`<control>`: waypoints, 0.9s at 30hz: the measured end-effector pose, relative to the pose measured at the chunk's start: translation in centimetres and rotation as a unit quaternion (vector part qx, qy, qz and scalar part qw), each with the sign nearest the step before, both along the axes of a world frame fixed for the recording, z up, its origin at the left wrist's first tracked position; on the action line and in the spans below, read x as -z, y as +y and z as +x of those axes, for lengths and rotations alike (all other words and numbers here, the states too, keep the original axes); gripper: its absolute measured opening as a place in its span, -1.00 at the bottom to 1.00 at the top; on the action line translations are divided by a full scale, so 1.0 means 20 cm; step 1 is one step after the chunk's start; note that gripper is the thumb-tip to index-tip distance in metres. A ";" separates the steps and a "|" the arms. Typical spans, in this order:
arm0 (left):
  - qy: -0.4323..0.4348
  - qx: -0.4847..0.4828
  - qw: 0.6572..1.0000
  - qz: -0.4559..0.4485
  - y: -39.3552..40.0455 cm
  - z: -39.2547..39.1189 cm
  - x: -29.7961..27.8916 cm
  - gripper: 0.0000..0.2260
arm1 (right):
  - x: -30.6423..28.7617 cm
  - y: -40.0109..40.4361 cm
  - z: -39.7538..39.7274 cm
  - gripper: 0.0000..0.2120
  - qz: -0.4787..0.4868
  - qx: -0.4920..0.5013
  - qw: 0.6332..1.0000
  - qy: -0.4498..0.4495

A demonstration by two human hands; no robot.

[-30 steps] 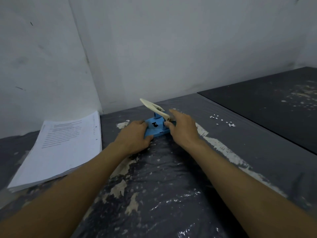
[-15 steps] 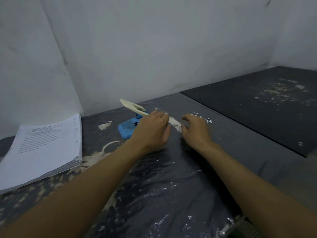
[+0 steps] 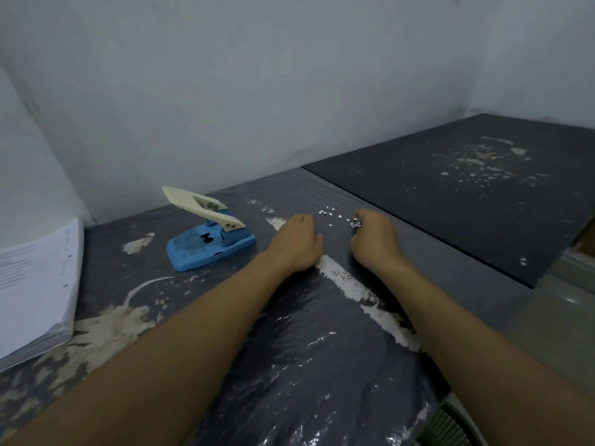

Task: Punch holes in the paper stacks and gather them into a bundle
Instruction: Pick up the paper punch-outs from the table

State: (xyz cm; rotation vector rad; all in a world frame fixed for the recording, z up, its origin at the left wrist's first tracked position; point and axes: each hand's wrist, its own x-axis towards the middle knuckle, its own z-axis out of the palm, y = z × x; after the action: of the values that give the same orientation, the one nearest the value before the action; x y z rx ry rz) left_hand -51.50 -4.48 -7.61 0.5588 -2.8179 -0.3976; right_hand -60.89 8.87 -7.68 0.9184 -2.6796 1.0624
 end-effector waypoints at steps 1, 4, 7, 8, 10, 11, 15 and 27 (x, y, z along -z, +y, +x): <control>-0.006 0.006 1.000 0.008 -0.01 -0.03 0.01 -0.68 | 0.01 -0.01 -0.01 -0.76 -0.004 -0.009 1.000 0.000; -0.024 0.058 0.998 0.024 -0.02 -0.07 0.01 -0.52 | 0.03 -0.01 -0.02 -0.73 0.006 -0.037 0.999 0.007; -0.034 0.115 0.993 0.017 -0.01 -0.10 0.03 -0.53 | 0.04 0.00 -0.03 -0.64 0.024 -0.056 0.997 0.045; -0.035 0.124 0.992 0.012 0.00 -0.10 0.03 -0.54 | 0.04 0.00 -0.03 -0.56 0.019 -0.065 0.996 0.059; -0.027 0.130 0.991 0.004 0.00 -0.07 0.03 -0.56 | 0.04 0.01 -0.03 -0.48 -0.006 -0.074 0.995 0.073; -0.018 0.128 0.992 0.000 0.00 -0.05 0.03 -0.57 | 0.04 0.01 -0.03 -0.49 -0.018 -0.067 0.995 0.071; 0.028 0.112 0.993 0.005 0.02 0.08 0.03 -0.62 | 0.04 0.03 -0.05 -0.52 -0.038 -0.007 0.999 0.038; 0.225 -0.044 0.919 0.320 0.07 0.19 0.02 -0.71 | 0.00 0.03 0.02 -0.61 -0.030 -0.044 0.997 0.052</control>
State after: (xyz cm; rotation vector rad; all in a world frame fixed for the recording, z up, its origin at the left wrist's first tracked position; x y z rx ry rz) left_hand -47.61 -2.99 -7.94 0.6094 -2.1730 -1.2677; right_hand -60.52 9.48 -7.71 1.0592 -2.5315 1.0744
